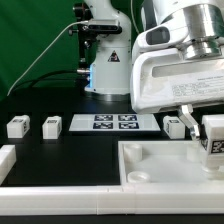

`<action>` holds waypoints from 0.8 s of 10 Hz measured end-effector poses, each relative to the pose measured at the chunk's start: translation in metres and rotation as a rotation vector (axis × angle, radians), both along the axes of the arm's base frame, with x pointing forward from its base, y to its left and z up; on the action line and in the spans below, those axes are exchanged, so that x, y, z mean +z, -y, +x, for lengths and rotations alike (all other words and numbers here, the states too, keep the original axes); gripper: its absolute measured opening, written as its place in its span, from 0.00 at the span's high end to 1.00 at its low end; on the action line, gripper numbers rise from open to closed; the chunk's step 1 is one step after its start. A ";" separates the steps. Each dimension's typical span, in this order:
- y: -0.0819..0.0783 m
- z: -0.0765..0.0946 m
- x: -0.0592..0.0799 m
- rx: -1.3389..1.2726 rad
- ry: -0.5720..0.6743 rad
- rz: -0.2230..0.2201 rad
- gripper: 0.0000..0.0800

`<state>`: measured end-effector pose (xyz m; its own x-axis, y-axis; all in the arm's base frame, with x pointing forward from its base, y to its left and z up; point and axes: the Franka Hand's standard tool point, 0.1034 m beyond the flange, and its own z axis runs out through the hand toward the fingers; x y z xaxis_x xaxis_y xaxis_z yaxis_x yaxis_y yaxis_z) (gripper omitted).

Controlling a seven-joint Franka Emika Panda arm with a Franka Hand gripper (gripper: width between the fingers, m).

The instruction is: Assemble one leg

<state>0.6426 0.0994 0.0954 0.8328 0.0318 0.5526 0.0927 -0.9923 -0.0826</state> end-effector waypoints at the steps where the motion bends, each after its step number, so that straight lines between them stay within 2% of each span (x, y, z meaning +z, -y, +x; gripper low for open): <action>1: 0.000 -0.001 0.001 0.001 0.001 0.000 0.63; 3: -0.011 -0.005 -0.003 0.015 -0.004 0.001 0.63; 8: -0.016 -0.008 -0.008 0.024 -0.011 0.000 0.63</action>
Offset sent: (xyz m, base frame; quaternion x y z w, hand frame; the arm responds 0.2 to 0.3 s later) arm -0.0053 0.0082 -0.0035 -0.0095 0.0083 0.0146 0.9998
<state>0.6344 0.1155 0.0874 0.8377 0.0521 0.5436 0.1158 -0.9898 -0.0836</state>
